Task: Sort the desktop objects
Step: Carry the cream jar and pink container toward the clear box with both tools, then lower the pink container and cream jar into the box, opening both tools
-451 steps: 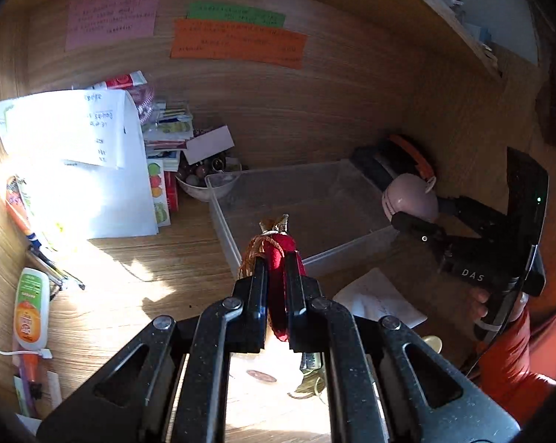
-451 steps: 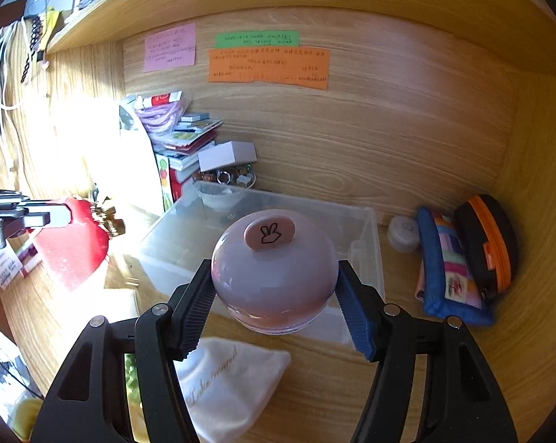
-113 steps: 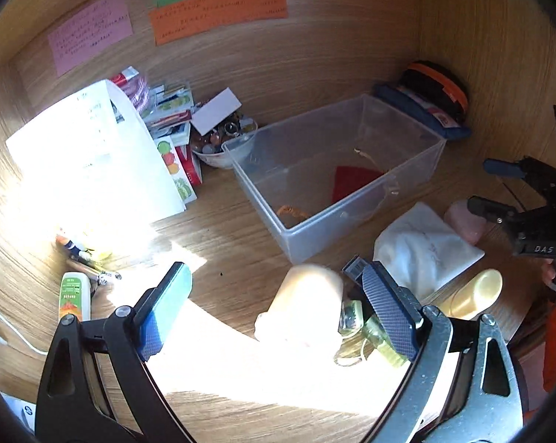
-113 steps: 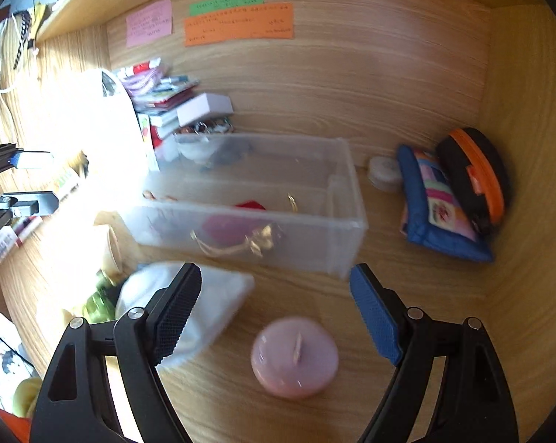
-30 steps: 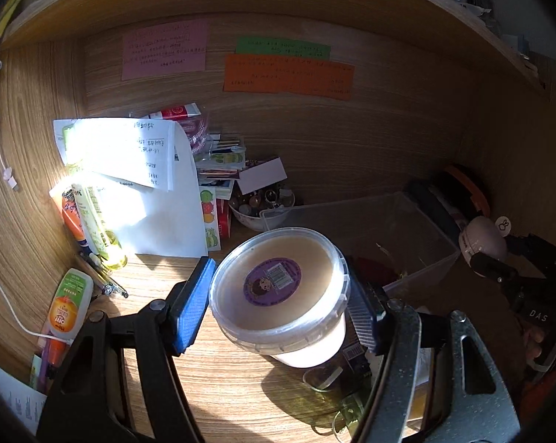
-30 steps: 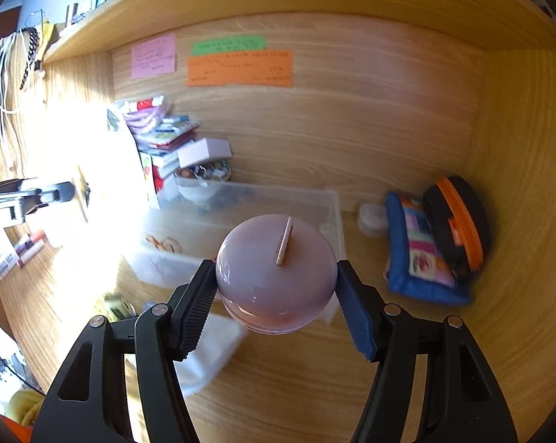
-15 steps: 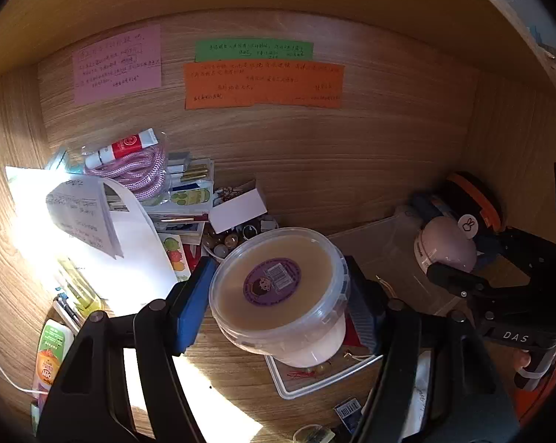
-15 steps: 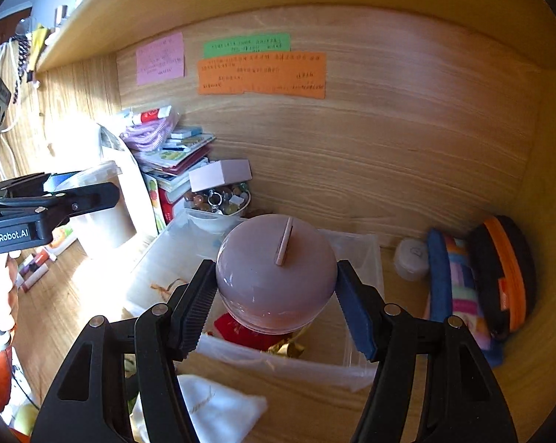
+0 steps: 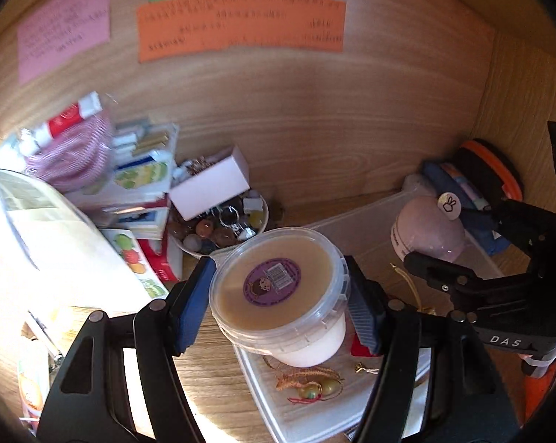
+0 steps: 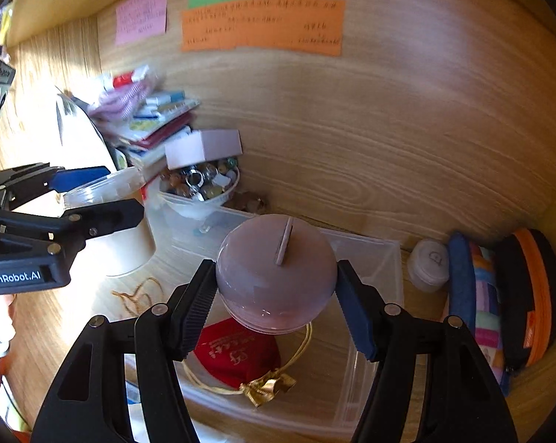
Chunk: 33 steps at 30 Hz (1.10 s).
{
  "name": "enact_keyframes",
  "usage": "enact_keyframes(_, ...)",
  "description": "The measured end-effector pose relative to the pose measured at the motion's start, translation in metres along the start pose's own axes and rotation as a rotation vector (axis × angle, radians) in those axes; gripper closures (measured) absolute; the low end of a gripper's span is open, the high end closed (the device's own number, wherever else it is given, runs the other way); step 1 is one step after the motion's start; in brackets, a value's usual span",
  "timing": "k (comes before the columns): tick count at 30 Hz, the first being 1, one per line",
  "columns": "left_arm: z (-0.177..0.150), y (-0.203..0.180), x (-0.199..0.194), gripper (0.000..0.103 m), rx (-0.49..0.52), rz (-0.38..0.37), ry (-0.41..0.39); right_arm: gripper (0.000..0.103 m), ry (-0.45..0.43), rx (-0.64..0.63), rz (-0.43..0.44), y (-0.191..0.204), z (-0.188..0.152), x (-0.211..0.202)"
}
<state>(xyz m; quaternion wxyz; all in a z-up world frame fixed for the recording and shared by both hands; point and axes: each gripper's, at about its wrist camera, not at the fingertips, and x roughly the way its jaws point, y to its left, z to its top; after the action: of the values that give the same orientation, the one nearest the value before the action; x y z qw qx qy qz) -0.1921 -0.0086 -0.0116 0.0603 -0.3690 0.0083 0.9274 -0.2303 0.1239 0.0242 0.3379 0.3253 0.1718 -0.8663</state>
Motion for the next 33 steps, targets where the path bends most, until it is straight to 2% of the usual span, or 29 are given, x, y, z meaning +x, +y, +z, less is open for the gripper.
enact_keyframes(6,-0.002,-0.004,0.025,0.036,0.018,-0.007,0.051,0.042,0.036,0.019,-0.020,-0.007,-0.006,0.017)
enact_keyframes(10,-0.006,-0.006,0.036,0.036,0.029,0.004,0.078,0.042,0.067,0.003,-0.071,-0.011,-0.011,0.026)
enact_keyframes(19,-0.014,-0.017,0.051,0.036,0.081,0.052,0.101,0.042,0.131,0.036,-0.036,-0.021,-0.023,0.041)
enact_keyframes(25,-0.017,-0.018,0.050,0.036,0.106,0.080,0.094,0.042,0.151,0.003,-0.055,-0.014,-0.028,0.049)
enact_keyframes(28,-0.017,-0.018,0.050,0.036,0.111,0.057,0.100,0.041,0.149,-0.018,-0.078,-0.008,-0.031,0.052)
enact_keyframes(33,-0.019,-0.020,0.046,0.031,0.132,0.059,0.068,0.024,0.136,-0.008,-0.068,-0.009,-0.032,0.052)
